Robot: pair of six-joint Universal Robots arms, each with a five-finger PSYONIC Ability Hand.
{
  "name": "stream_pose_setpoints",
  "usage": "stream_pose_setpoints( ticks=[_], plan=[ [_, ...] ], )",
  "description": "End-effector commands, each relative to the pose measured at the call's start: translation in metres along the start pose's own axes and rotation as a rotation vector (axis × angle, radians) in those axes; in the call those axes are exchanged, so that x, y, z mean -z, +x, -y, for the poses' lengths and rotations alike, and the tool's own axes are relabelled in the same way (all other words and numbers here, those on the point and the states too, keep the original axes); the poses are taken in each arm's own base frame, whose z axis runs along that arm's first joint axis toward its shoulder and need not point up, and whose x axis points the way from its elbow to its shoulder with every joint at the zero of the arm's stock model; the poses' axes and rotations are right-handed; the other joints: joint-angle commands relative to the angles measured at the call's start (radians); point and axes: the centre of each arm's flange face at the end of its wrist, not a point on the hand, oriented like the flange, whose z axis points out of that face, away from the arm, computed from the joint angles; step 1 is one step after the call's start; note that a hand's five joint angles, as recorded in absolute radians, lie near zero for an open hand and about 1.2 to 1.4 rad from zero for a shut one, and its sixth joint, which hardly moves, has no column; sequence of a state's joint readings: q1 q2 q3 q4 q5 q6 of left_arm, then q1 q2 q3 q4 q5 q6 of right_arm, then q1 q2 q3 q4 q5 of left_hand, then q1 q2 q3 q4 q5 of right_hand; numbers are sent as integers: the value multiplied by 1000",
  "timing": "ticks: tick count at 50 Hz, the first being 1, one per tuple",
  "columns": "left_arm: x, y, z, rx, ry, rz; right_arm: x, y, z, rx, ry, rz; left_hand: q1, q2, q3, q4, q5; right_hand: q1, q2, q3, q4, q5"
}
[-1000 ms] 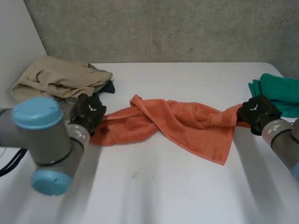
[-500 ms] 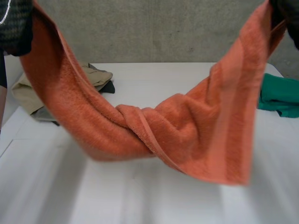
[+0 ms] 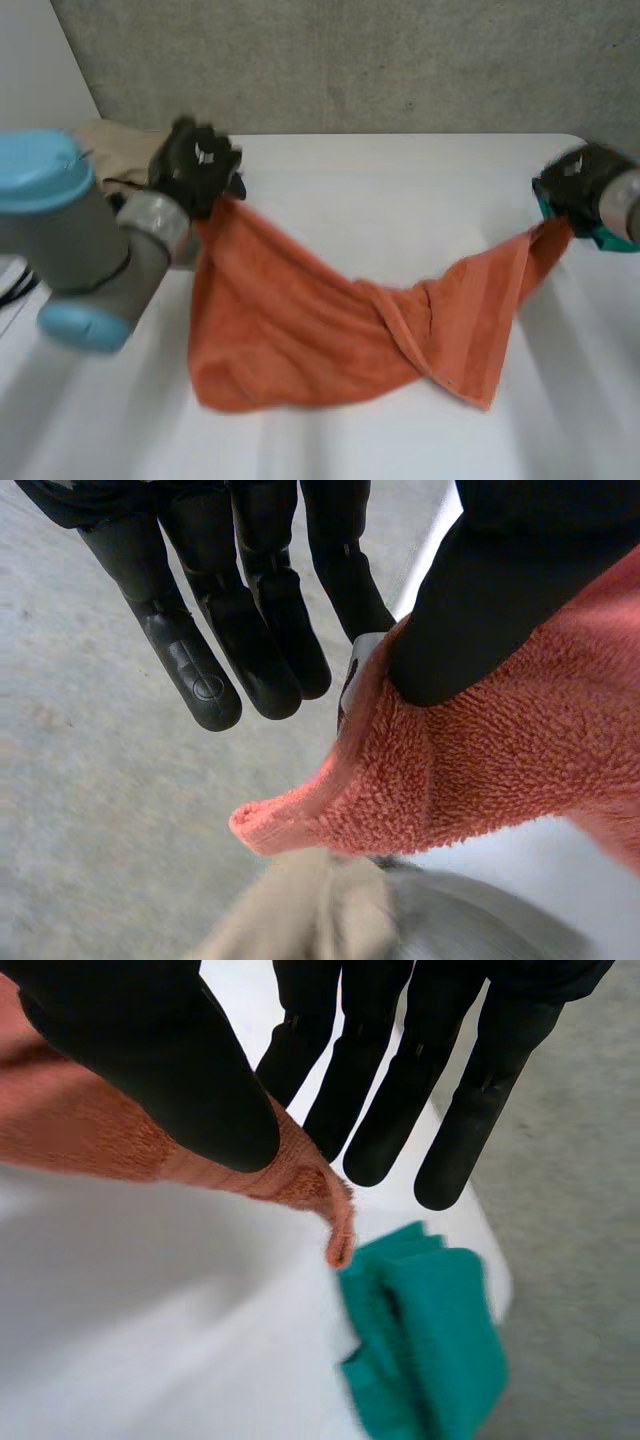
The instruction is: Fold the laundry.
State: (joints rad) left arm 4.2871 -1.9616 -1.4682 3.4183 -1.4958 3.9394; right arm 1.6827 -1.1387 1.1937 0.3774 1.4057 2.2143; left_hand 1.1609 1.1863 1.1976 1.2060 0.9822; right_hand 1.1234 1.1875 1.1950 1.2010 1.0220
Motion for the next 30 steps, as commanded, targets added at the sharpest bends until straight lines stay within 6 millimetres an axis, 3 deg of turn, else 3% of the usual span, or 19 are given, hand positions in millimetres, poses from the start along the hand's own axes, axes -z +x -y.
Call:
stream_pose_setpoints(
  ticks=[1, 2, 4, 6, 8, 17, 25, 26, 30],
  plan=[
    [-69, -93, 77, 22, 295, 358, -25, 78, 77, -138, 298, -417, 235, 210, 199, 190, 240, 273, 209, 201, 195, 200],
    [-71, -105, 86, 37, 337, 410, -21, 97, 90, -215, 399, -511, 235, 210, 199, 190, 240, 273, 209, 201, 195, 200],
    [-71, -133, 104, 97, 456, 542, -14, 108, 102, -268, 498, -567, 235, 210, 199, 190, 240, 273, 209, 201, 195, 200],
    [-70, -146, 108, 129, 515, 602, -1, 123, 111, -303, 591, -629, 235, 210, 199, 190, 240, 273, 209, 201, 195, 200],
    [-71, -153, 108, 163, 562, 634, 0, 122, 110, -299, 596, -633, 235, 210, 199, 190, 240, 273, 209, 201, 195, 200],
    [-77, -114, 67, 179, 386, 492, -20, 88, 92, -219, 498, -523, 235, 210, 199, 190, 240, 273, 209, 201, 195, 200],
    [-72, -67, 25, 192, 214, 348, -47, 42, 53, -143, 296, -355, 235, 210, 199, 190, 240, 273, 209, 201, 195, 200],
    [-71, -62, 22, 194, 198, 331, -50, 27, 41, -109, 220, -290, 235, 210, 199, 190, 240, 273, 209, 201, 195, 200],
    [-58, -41, 10, 200, 109, 248, -45, 3, 21, -29, 81, -171, 235, 210, 199, 190, 240, 273, 209, 201, 195, 200]
  ],
)
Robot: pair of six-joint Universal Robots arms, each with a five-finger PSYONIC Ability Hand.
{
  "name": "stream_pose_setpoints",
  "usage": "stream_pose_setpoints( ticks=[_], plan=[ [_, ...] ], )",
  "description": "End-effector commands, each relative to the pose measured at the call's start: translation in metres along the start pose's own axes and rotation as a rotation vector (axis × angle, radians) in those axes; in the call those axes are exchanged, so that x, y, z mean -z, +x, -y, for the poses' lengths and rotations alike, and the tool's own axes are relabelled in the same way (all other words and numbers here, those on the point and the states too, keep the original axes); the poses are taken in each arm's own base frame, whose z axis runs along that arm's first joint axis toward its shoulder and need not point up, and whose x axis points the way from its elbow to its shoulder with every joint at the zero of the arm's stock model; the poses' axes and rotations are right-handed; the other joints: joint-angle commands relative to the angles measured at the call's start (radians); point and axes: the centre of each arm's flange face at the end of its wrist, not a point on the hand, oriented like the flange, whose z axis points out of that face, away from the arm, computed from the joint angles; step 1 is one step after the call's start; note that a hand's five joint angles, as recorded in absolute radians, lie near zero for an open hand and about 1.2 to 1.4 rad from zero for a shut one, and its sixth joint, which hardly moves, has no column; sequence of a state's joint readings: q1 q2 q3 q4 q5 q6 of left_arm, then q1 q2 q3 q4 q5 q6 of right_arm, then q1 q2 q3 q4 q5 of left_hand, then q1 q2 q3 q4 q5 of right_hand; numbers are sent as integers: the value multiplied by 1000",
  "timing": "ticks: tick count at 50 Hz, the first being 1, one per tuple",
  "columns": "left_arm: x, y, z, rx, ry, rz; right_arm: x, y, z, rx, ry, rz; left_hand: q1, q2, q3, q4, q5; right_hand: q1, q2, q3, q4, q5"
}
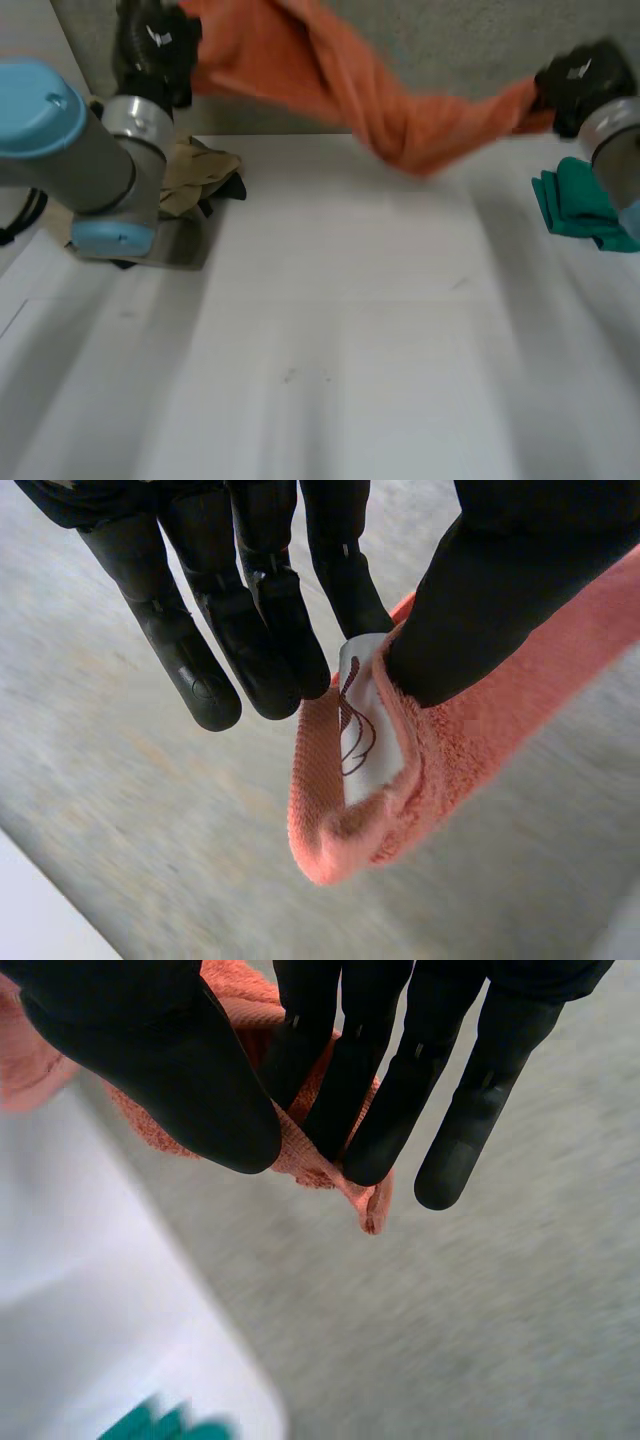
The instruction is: Fold the laundry.
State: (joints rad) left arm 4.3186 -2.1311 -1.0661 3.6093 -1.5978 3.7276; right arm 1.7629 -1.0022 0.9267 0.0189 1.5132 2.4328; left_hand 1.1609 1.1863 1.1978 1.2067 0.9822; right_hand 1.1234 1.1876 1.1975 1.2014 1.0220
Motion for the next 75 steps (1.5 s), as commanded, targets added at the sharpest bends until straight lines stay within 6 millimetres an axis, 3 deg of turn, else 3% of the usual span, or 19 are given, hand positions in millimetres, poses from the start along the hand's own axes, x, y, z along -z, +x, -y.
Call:
stream_pose_setpoints(
  ticks=[1, 3, 4, 11, 13, 15, 18, 23, 26, 31, 33, 35, 36, 38, 43, 53, 61, 69, 75],
  plan=[
    [40, 22, -21, -4, -181, -136, 30, -35, -41, 138, -250, 220, 235, 210, 198, 190, 240, 273, 209, 199, 195, 200],
    [46, 14, -12, -4, -193, -141, 41, -39, -44, 138, -295, 266, 235, 210, 198, 190, 240, 273, 209, 199, 195, 200],
    [50, 1, 7, 0, -172, -126, 45, -37, -42, 132, -297, 263, 235, 210, 198, 190, 240, 273, 209, 199, 195, 200],
    [52, -46, 71, 29, 8, -9, 72, 27, 30, 49, -118, 91, 235, 210, 198, 190, 240, 273, 209, 199, 195, 200],
    [45, -52, 80, 54, 67, 24, 67, 32, 31, 47, -113, 87, 235, 210, 198, 190, 240, 273, 209, 199, 195, 200],
    [38, -47, 71, 57, 60, 18, 55, 23, 12, 42, -166, 118, 235, 210, 198, 190, 240, 273, 209, 199, 195, 200],
    [33, -16, 23, 49, -85, -70, 42, -6, -23, 31, -271, 212, 235, 210, 198, 190, 240, 273, 209, 199, 195, 200],
    [60, 34, -56, 40, -413, -266, 38, -52, -72, 25, -423, 342, 235, 210, 198, 190, 240, 273, 209, 199, 195, 200],
    [85, 61, -84, 39, -547, -372, 39, -67, -93, 36, -490, 375, 235, 210, 198, 190, 240, 273, 209, 199, 195, 200],
    [104, 71, -91, 38, -581, -409, 42, -73, -101, 33, -520, 365, 235, 210, 198, 190, 240, 273, 209, 199, 195, 200],
    [102, 66, -84, 40, -552, -389, 42, -70, -102, 29, -511, 345, 235, 210, 198, 190, 240, 273, 209, 199, 195, 200],
    [99, 54, -70, 43, -498, -349, 42, -68, -100, 29, -494, 327, 235, 210, 198, 190, 240, -202, -266, -276, -280, -275],
    [98, 50, -66, 44, -482, -337, 44, -66, -100, 30, -481, 307, 235, 210, 198, 190, 240, -646, -711, -720, -724, -720],
    [99, 41, -52, 46, -434, -310, 45, -64, -98, 30, -459, 283, 235, 210, 198, 190, 240, -949, -1013, -1023, -1027, -1022],
    [109, 26, -28, 53, -382, -288, 56, -50, -80, 14, -378, 213, 235, 210, 198, 190, 240, -949, -1013, -1023, -1027, -1022],
    [149, 4, 11, 62, -322, -297, 109, -32, -44, 8, -275, 288, 235, 210, 198, 190, 240, -949, -1013, -1023, -1027, -1022],
    [178, -19, 54, 72, -203, -285, 130, -9, -55, 58, -335, 291, 235, 210, 198, 190, 240, -949, -1013, -1023, -1027, -1022],
    [200, -35, 91, 89, -76, -272, 149, -25, -61, 34, -417, 442, 235, 210, 198, 190, 240, -848, -912, -922, -926, -921],
    [205, -34, 101, 101, -43, -290, 163, -64, -61, -23, -409, 631, 235, 210, 198, 190, 240, -601, -666, -676, -679, -675]
  ],
)
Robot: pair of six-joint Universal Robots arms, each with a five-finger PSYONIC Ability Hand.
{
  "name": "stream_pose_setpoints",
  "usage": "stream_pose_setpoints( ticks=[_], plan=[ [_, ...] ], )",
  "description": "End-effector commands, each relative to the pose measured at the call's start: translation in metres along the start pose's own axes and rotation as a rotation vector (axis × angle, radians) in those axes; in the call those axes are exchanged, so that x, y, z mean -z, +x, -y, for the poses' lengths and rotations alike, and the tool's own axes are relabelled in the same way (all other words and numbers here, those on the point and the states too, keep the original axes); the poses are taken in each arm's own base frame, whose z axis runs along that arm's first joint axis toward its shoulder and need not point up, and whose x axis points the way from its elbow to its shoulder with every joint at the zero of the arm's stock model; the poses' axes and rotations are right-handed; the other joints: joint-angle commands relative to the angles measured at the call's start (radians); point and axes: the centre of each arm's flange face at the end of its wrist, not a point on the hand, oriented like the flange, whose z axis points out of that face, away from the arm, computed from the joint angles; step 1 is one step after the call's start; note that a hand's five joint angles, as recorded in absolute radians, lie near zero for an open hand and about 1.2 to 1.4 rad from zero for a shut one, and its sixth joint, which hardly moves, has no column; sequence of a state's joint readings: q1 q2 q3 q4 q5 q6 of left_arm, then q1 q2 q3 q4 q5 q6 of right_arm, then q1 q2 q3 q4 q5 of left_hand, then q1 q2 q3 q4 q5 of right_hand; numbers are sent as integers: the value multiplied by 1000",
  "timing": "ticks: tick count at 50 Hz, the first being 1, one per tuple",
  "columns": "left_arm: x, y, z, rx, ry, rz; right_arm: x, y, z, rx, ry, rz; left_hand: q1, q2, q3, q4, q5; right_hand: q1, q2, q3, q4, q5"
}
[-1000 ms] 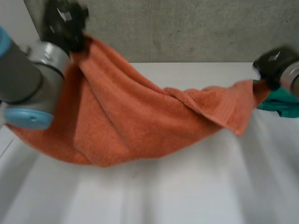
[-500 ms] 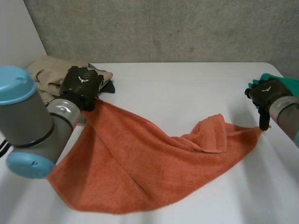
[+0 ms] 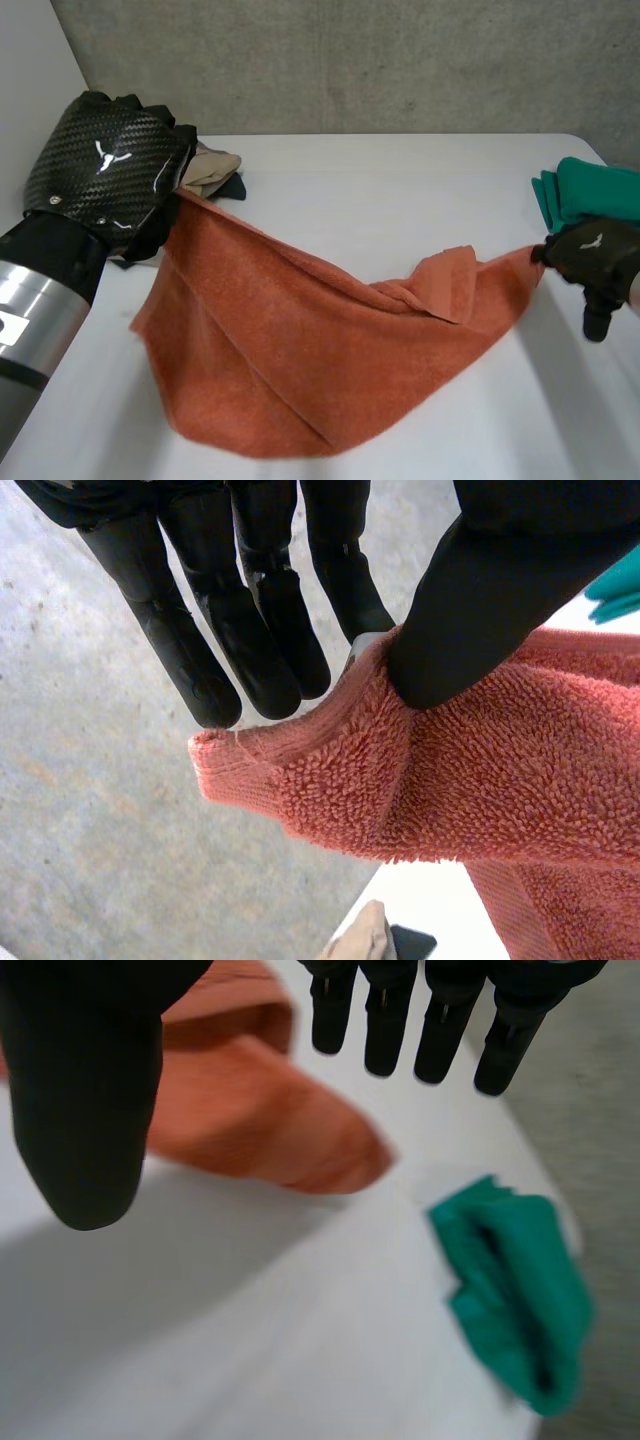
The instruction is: Fold the laundry.
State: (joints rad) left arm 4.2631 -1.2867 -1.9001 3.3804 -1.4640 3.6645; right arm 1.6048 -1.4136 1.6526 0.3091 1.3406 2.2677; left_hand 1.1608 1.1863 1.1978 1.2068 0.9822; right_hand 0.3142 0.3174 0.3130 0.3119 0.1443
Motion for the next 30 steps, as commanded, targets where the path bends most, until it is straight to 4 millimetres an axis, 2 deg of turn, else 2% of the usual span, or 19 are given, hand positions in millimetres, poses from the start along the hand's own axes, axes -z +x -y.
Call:
stream_pose_setpoints(
  ticks=[1, 2, 6, 10, 13, 16, 20, 21, 23, 24, 28, 30],
  plan=[
    [8, 3, 13, 6, 47, -19, -5, -47, 1, -22, 15, 229, 235, 210, 198, 189, 240, 263, 260, 265, 266, 259],
    [8, 4, 13, 7, 49, -23, -11, -56, 0, -45, 18, 269, 235, 210, 198, 189, 240, 308, 304, 309, 310, 303],
    [10, 8, 16, 8, 57, -36, -20, -71, 3, -110, 26, 329, 235, 210, 198, 189, 240, 407, 404, 409, 410, 403],
    [10, 9, 14, 11, 54, -39, -31, -87, 19, -137, 79, 354, 235, 210, 198, 189, 240, 586, 583, 588, 589, 582],
    [10, 10, 13, 10, 51, -43, -41, -89, 31, -169, 123, 340, 235, 210, 198, 189, 240, 751, 747, 752, 753, 746],
    [11, 10, 14, 12, 52, -46, -56, -89, 35, -194, 136, 327, 235, 210, 198, 189, 240, 769, 766, 770, 771, 764],
    [14, 13, 18, 15, 63, -55, -87, -90, 34, -211, 119, 308, 235, 210, 198, 189, 240, 766, 763, 767, 768, 761],
    [14, 13, 18, 16, 65, -55, -99, -85, 38, -207, 125, 266, 235, 210, 198, 189, 240, 664, 661, 665, 667, 660],
    [15, 14, 20, 16, 71, -59, -108, -77, 45, -209, 139, 199, 235, 210, 198, 189, 240, 319, 316, 320, 321, 314],
    [15, 15, 20, 16, 72, -60, -115, -64, 59, -217, 181, 93, 235, 210, 198, 189, 240, -84, -87, -83, -82, -89],
    [17, 16, 22, 18, 75, -63, -115, -29, 89, -265, 323, -149, 235, 210, 198, 189, 240, -140, -143, -139, -137, -144],
    [18, 15, 23, 18, 78, -62, -111, -24, 94, -263, 351, -175, 235, 210, 198, 189, 240, -140, -143, -139, -137, -144]
  ],
)
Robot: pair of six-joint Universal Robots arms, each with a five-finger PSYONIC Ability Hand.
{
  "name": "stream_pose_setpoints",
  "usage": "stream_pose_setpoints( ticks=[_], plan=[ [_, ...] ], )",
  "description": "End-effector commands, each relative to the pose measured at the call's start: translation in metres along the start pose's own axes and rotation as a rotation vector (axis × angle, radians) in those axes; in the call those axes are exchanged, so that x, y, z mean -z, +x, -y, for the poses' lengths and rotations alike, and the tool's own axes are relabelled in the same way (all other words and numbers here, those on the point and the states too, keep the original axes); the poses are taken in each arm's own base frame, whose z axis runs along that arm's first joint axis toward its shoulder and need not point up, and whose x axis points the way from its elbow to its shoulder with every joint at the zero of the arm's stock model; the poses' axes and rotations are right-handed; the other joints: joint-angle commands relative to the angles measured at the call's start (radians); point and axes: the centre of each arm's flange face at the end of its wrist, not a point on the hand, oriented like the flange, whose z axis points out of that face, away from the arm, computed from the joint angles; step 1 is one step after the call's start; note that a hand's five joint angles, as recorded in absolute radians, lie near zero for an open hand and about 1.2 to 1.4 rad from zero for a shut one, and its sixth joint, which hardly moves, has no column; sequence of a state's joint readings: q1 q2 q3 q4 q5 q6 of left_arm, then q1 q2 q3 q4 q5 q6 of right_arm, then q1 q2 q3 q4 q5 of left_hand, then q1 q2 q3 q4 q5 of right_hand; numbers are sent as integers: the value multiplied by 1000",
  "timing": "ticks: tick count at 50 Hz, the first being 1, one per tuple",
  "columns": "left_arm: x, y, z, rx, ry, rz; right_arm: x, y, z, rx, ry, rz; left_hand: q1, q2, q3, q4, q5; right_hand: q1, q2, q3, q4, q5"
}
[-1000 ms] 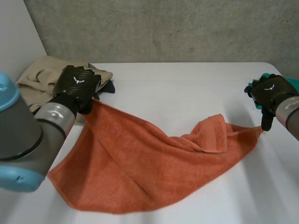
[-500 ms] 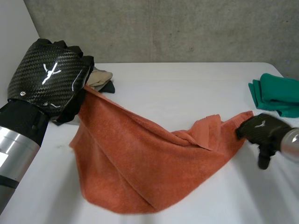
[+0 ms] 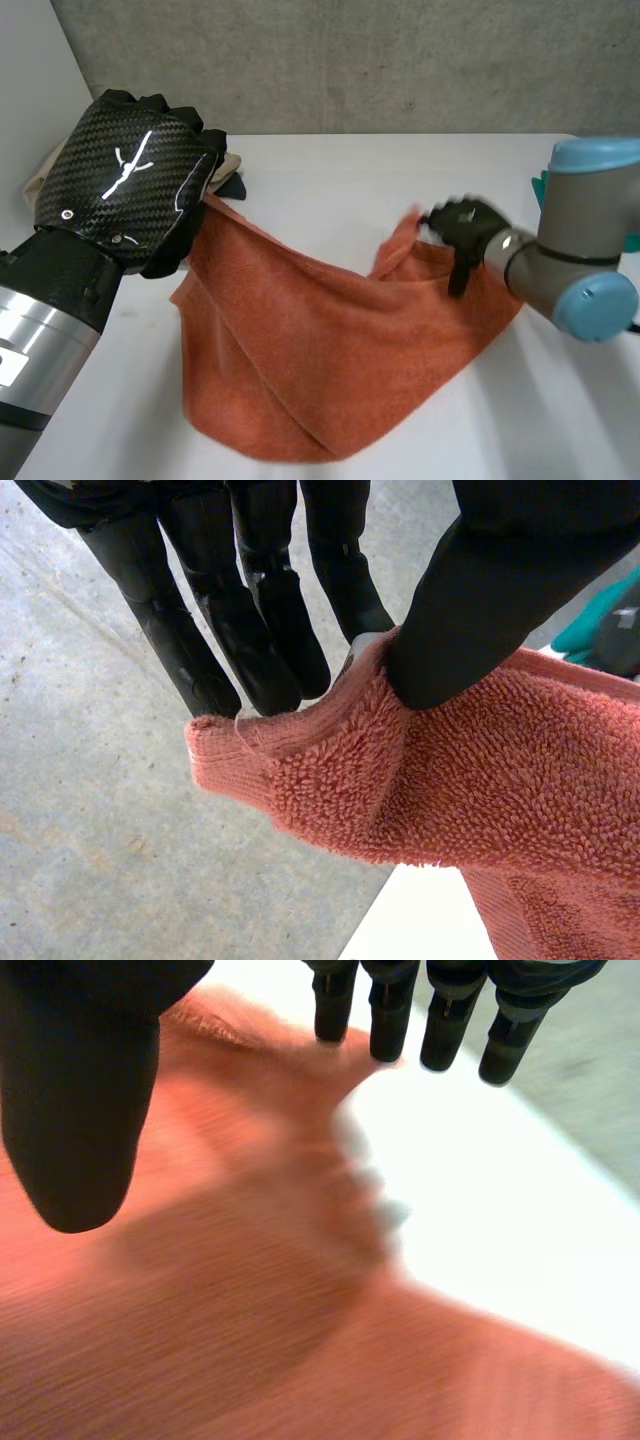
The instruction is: Fold the laundry.
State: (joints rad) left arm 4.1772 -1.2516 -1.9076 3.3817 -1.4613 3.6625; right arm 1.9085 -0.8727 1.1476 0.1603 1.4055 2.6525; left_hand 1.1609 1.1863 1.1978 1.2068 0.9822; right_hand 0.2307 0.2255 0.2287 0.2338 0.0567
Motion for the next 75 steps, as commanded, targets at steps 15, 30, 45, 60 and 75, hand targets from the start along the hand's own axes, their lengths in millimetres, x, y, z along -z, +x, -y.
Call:
stream_pose_setpoints(
  ticks=[15, 30, 45, 60, 75],
  plan=[
    [2, -4, 13, -5, 47, 14, 10, 33, -16, 219, -91, -86, 235, 210, 198, 189, 240, -56, -51, -54, -59, -57],
    [3, -6, 15, -9, 51, 21, -28, 56, -40, 316, -104, -235, 235, 210, 198, 189, 240, 1166, 1171, 1168, 1162, 1165],
    [-11, -48, 34, -64, 113, 172, 122, 130, 76, 356, 35, -485, 235, 210, 198, 189, 240, 1166, 1171, 1168, 1162, 1165],
    [-53, -61, -58, -54, -149, 123, 174, 116, 76, 277, -72, -199, 235, 210, 198, 189, 240, 1166, 1171, 1168, 1162, 1165],
    [-187, -89, -118, -134, -83, 216, 79, 193, 80, 128, 197, -513, 235, 210, 198, 189, 240, 1166, 1171, 1168, 1162, 1165]
  ],
)
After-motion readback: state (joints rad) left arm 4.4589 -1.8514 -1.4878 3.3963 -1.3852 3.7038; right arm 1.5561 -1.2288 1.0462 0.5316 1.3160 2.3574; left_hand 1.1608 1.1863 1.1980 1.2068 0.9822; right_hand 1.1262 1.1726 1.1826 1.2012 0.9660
